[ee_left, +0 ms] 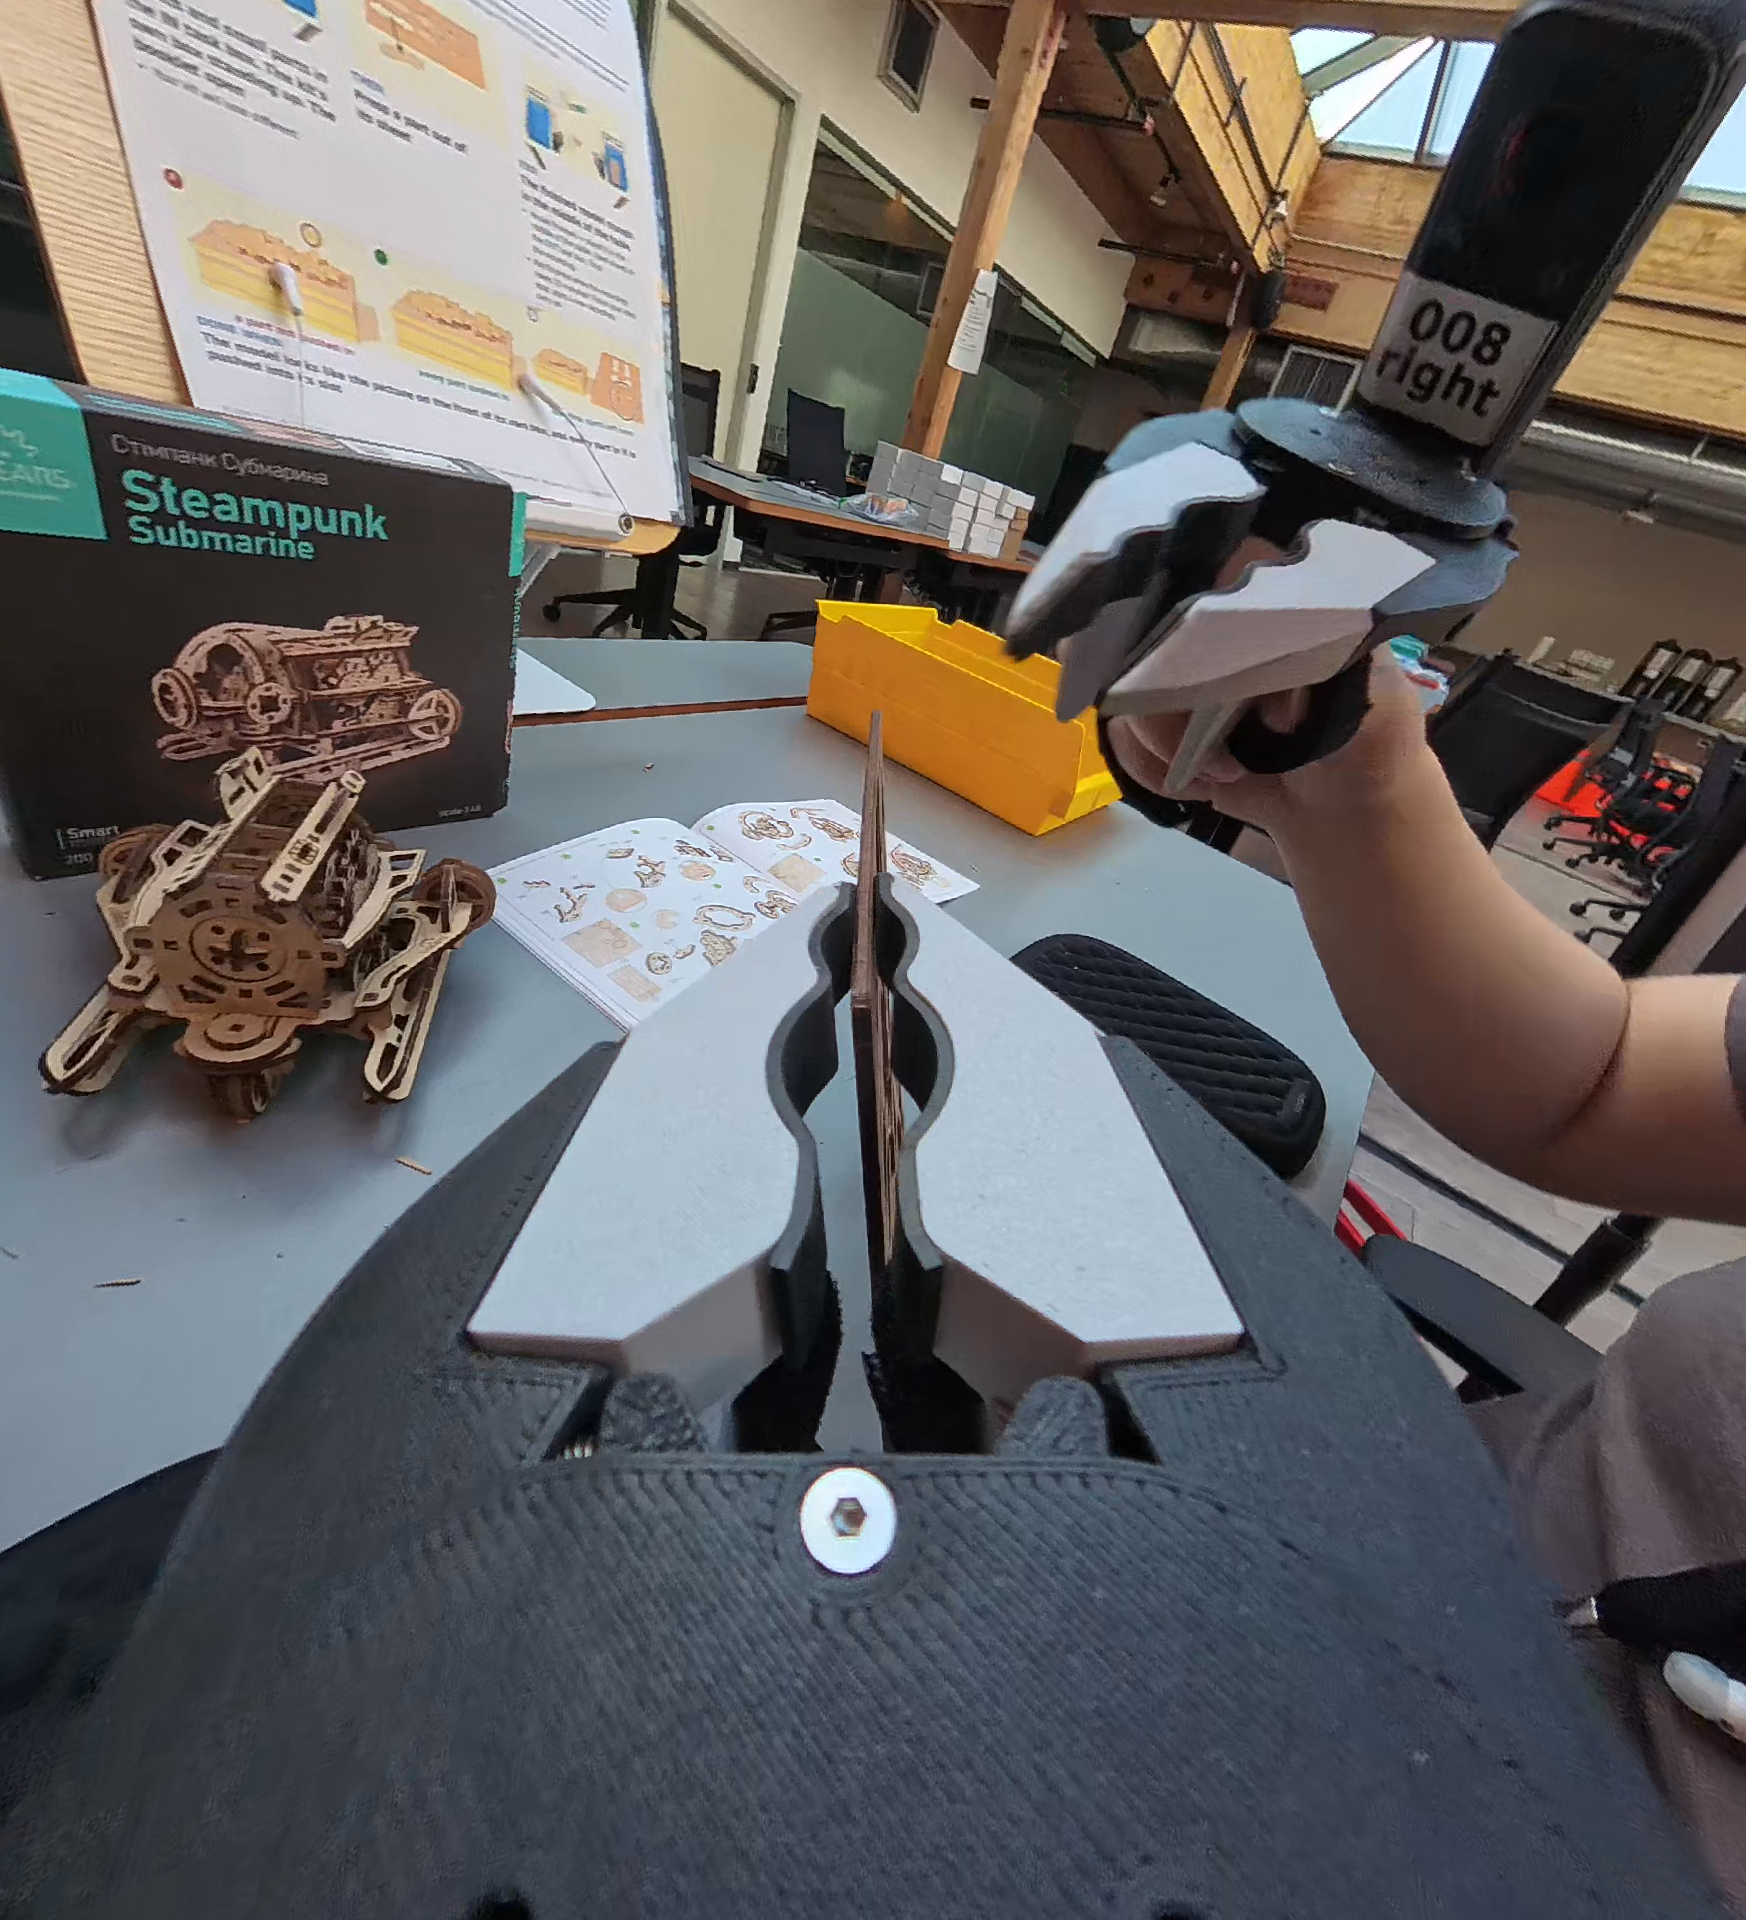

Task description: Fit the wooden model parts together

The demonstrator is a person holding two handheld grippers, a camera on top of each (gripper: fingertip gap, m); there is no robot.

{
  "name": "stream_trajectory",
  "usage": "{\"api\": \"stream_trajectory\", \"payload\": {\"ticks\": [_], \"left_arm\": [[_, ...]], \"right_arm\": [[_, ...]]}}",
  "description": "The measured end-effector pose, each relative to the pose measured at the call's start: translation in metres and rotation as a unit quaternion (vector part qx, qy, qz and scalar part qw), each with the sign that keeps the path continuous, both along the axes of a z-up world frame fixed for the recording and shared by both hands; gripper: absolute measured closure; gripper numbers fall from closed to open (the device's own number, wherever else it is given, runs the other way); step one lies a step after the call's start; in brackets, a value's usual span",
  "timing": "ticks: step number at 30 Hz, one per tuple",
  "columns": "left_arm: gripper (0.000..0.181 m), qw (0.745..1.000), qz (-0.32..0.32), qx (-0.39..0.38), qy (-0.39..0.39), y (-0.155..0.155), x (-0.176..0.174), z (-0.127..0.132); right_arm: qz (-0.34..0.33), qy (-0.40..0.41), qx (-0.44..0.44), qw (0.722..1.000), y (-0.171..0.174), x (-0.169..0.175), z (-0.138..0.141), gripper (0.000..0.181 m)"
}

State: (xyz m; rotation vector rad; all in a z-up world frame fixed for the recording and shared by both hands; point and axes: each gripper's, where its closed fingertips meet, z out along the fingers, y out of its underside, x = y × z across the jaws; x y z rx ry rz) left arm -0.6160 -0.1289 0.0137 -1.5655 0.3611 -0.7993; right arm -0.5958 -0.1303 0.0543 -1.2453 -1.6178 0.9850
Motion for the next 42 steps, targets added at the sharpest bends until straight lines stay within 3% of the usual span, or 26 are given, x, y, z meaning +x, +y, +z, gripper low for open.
{"api": "stream_trajectory", "payload": {"ticks": [1, 3, 5, 9, 12, 17, 23, 25, 32, 36, 38, 42], "left_arm": [[0.181, 1.000, 0.005, -0.004, -0.015, 0.000, -0.004, 0.000], [0.181, 0.999, 0.012, -0.012, -0.039, 0.000, -0.008, -0.001], [0.181, 0.998, 0.018, -0.019, -0.054, 0.002, -0.009, -0.003], [0.181, 0.996, 0.022, -0.029, -0.076, 0.005, -0.005, -0.006], [0.181, 0.995, 0.026, -0.034, -0.085, 0.006, -0.002, -0.008], [0.181, 0.994, 0.032, -0.033, -0.099, 0.004, -0.006, -0.007], [0.181, 0.994, 0.045, -0.030, -0.099, 0.005, -0.008, -0.008], [0.181, 0.993, 0.053, -0.027, -0.098, 0.006, -0.009, -0.008], [0.181, 0.992, 0.038, -0.037, -0.116, 0.005, -0.007, -0.010], [0.181, 0.992, 0.040, -0.031, -0.116, 0.003, -0.008, -0.006], [0.181, 0.993, 0.042, -0.030, -0.110, 0.003, -0.006, -0.007], [0.181, 0.991, 0.043, -0.019, -0.126, 0.001, -0.006, -0.003]], "right_arm": [[-0.013, 0.028, -0.047, 0.998, -0.001, 0.007, 0.008, 0.172], [-0.048, 0.065, -0.144, 0.986, 0.001, 0.015, 0.006, 0.176], [-0.052, 0.080, -0.240, 0.966, -0.002, 0.013, -0.015, 0.177], [-0.045, 0.094, -0.346, 0.932, -0.006, -0.006, -0.052, 0.172], [-0.076, 0.124, -0.349, 0.926, 0.006, -0.016, -0.061, 0.168], [-0.053, 0.158, -0.376, 0.912, 0.007, -0.022, -0.058, 0.172], [-0.114, 0.154, -0.314, 0.930, 0.015, -0.025, -0.061, 0.180], [-0.114, 0.154, -0.315, 0.930, 0.011, -0.027, -0.059, 0.170], [-0.052, 0.145, -0.434, 0.888, 0.000, -0.036, -0.064, 0.165], [-0.007, 0.186, -0.515, 0.836, -0.002, -0.034, -0.052, 0.155], [-0.020, 0.188, -0.509, 0.839, 0.001, -0.034, -0.056, 0.165], [-0.023, 0.223, -0.522, 0.823, 0.001, -0.031, -0.050, 0.164]]}}
